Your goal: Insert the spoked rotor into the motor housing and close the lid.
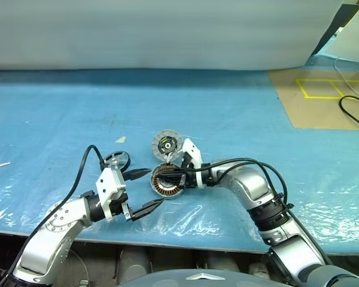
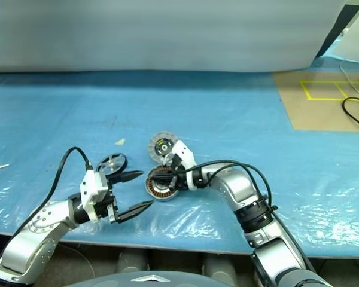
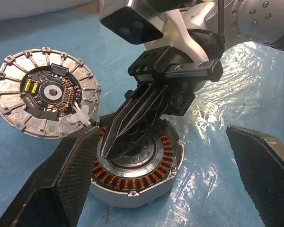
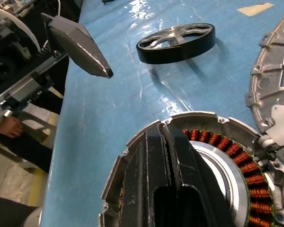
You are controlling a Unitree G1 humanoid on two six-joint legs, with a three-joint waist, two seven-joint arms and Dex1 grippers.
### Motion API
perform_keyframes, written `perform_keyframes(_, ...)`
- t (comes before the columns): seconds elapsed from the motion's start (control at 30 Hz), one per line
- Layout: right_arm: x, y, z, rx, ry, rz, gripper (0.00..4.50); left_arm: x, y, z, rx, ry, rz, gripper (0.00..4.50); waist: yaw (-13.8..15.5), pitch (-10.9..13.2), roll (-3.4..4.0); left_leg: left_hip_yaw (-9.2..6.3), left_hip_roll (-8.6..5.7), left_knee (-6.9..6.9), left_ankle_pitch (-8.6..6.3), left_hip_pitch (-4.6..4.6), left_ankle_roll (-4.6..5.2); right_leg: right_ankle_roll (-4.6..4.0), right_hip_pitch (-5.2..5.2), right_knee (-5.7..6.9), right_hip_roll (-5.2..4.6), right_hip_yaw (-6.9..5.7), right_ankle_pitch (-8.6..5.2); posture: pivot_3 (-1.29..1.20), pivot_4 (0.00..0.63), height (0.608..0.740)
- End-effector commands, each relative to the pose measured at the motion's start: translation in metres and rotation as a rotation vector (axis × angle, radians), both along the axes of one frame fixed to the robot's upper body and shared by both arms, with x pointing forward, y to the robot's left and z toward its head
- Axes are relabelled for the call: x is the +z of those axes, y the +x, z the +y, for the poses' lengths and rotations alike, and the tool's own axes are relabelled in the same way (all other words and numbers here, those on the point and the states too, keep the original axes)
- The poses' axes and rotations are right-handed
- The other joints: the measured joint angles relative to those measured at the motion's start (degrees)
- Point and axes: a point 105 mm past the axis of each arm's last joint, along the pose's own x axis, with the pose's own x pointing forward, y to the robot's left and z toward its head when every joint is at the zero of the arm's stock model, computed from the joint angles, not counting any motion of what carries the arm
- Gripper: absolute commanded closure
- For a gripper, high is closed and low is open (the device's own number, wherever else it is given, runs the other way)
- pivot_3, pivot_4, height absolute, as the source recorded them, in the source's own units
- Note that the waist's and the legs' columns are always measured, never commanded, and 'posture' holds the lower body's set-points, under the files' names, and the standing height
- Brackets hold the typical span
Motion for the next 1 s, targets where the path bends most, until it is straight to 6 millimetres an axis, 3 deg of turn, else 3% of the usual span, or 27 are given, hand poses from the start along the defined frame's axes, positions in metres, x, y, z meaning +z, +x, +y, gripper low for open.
perform_keyframes(0.03,-0.012,0.008,-0.002,-0.037,-0.078,-0.049,4.48,0.007,0.000,0.001,-0.004,-0.004,-0.035,0.00,0.0,0.0,0.00,0.00,0.00,0.00,0.00,0.00,0.00,0.00,0.00,0.00,0.00,0.00,0.00,0.00,0.150,0.740)
perform_keyframes(0.17,-0.045,0.004,-0.015,0.012,-0.259,-0.127,4.48,0.007,0.001,0.000,-0.003,-0.004,-0.038,0.00,-0.1,0.0,0.00,0.02,0.01,0.01,0.00,0.14,0.00,-0.01,0.16,0.04,0.00,0.01,0.00,0.00,0.150,0.740)
perform_keyframes(0.27,-0.045,0.003,-0.017,-0.001,-0.238,-0.098,4.48,0.007,0.002,0.000,-0.004,-0.005,-0.039,0.00,0.0,0.0,0.00,0.03,0.00,0.01,-0.01,0.41,0.02,0.00,0.49,0.05,-0.02,0.03,-0.02,0.00,0.150,0.740)
perform_keyframes(0.37,-0.034,0.002,-0.014,-0.003,-0.171,-0.074,4.48,0.006,0.003,0.000,-0.005,-0.007,-0.039,0.00,0.0,0.0,0.01,0.03,-0.01,0.02,-0.10,0.55,0.18,0.37,0.70,0.05,-0.05,0.05,-0.24,0.00,0.150,0.740)
perform_keyframes(0.47,-0.008,0.000,-0.005,0.008,-0.036,-0.052,4.48,0.006,0.003,0.000,-0.010,-0.006,-0.038,0.00,0.0,0.0,0.01,0.03,-0.02,0.02,-0.09,0.72,0.18,0.30,0.69,0.05,-0.05,0.07,-0.20,0.00,0.150,0.740)
perform_keyframes(0.6,0.030,0.006,0.001,-0.002,0.134,-0.028,4.48,0.006,0.005,0.000,-0.013,-0.005,-0.044,0.00,0.0,0.0,0.01,0.02,-0.02,0.03,0.00,0.08,0.03,-0.01,0.07,0.03,-0.03,0.05,-0.01,0.00,0.150,0.740)
perform_keyframes(0.7,0.042,0.006,0.003,0.011,0.161,-0.044,4.48,0.007,0.004,0.000,-0.014,-0.006,-0.044,0.00,0.0,0.0,0.02,-0.01,-0.02,0.01,0.01,-0.08,0.01,0.20,-0.07,0.04,0.01,0.00,0.14,0.00,0.150,0.740)
perform_keyframes(0.83,0.029,0.004,0.001,0.021,0.090,-0.076,4.48,0.007,0.003,-0.001,-0.013,-0.005,-0.042,0.00,0.0,0.0,0.02,-0.05,-0.01,-0.11,-0.01,-0.05,-0.03,0.21,-0.07,0.04,0.01,-0.06,0.14,0.00,0.150,0.740)
perform_keyframes(1.0,-0.004,-0.005,-0.008,0.053,-0.055,-0.096,4.48,0.008,0.002,-0.001,-0.011,-0.007,-0.041,0.00,0.0,0.0,0.03,-0.05,-0.01,-0.12,-0.01,-0.06,-0.03,0.20,-0.06,0.01,0.00,-0.06,0.13,0.00,0.150,0.740)
